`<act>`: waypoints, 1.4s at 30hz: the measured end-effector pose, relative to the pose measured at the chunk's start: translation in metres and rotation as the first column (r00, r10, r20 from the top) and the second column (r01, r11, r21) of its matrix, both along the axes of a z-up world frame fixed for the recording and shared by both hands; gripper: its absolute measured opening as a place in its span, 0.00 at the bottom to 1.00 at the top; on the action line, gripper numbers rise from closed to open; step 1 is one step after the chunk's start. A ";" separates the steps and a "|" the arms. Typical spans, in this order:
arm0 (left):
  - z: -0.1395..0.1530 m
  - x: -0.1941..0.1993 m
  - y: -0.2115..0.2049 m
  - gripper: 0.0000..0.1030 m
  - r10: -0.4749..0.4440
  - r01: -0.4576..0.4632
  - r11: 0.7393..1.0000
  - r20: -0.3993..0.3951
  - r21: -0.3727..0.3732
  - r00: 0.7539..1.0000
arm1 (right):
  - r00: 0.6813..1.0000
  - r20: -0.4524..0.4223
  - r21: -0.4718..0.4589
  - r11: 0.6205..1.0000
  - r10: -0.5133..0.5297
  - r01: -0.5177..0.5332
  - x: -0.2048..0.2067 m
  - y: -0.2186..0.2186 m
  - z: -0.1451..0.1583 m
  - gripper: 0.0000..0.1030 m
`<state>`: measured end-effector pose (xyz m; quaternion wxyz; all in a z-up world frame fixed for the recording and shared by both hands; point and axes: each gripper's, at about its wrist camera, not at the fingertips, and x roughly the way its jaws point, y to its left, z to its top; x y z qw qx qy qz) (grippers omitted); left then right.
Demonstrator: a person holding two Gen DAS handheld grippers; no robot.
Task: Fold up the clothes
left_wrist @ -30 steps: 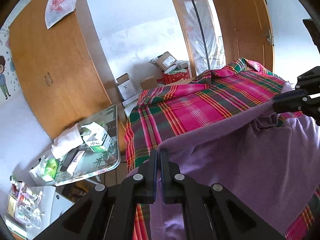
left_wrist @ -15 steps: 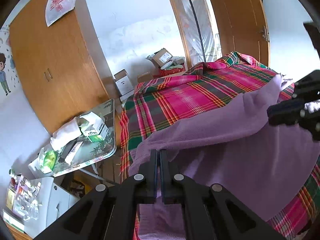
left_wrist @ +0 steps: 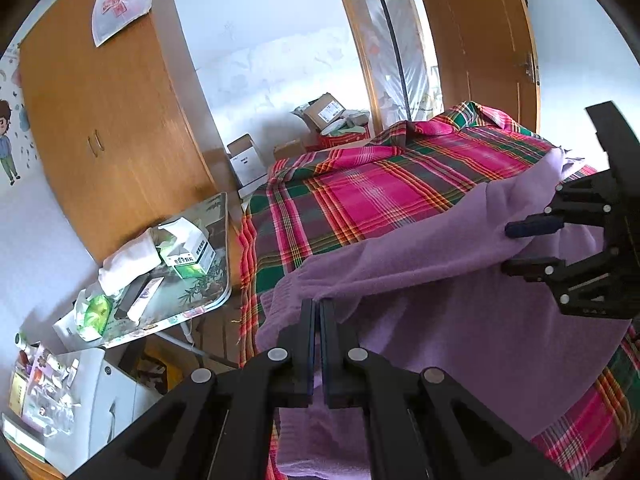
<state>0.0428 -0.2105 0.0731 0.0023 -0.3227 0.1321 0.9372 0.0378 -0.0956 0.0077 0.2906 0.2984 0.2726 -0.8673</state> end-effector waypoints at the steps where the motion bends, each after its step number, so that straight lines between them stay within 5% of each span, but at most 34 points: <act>1: 0.000 0.000 0.000 0.02 0.000 0.000 1.000 0.000 -0.001 1.000 | 1.000 -0.004 0.000 1.000 -0.013 0.013 -0.002 0.001 -0.001 0.32; 2: 0.001 0.000 0.000 0.02 0.001 -0.001 1.000 -0.001 -0.002 1.000 | 1.000 -0.010 -0.003 1.000 -0.024 0.024 -0.004 0.003 0.000 0.29; 4: 0.001 0.000 0.000 0.02 0.001 -0.001 1.000 -0.001 -0.005 1.000 | 0.999 -0.021 -0.009 0.999 -0.046 0.046 -0.006 0.007 0.001 0.08; 7: 0.004 -0.002 0.000 0.02 -0.001 0.000 1.000 -0.007 -0.010 1.000 | 0.997 -0.048 -0.028 0.998 -0.054 0.053 -0.004 0.014 0.012 0.03; 13: 0.019 -0.001 0.001 0.02 -0.001 0.000 1.000 -0.046 -0.028 0.999 | 0.989 -0.139 -0.039 0.998 -0.052 0.047 0.013 0.017 0.048 0.03; 20: 0.023 0.008 0.001 0.02 -0.014 0.011 0.999 -0.058 -0.052 0.998 | 0.989 -0.145 -0.049 0.999 -0.030 0.023 0.032 0.019 0.070 0.03; 42: -0.035 0.050 -0.013 0.02 -0.020 0.020 1.000 0.033 0.012 0.999 | 0.996 0.070 0.024 0.999 0.047 -0.048 0.091 -0.002 0.005 0.03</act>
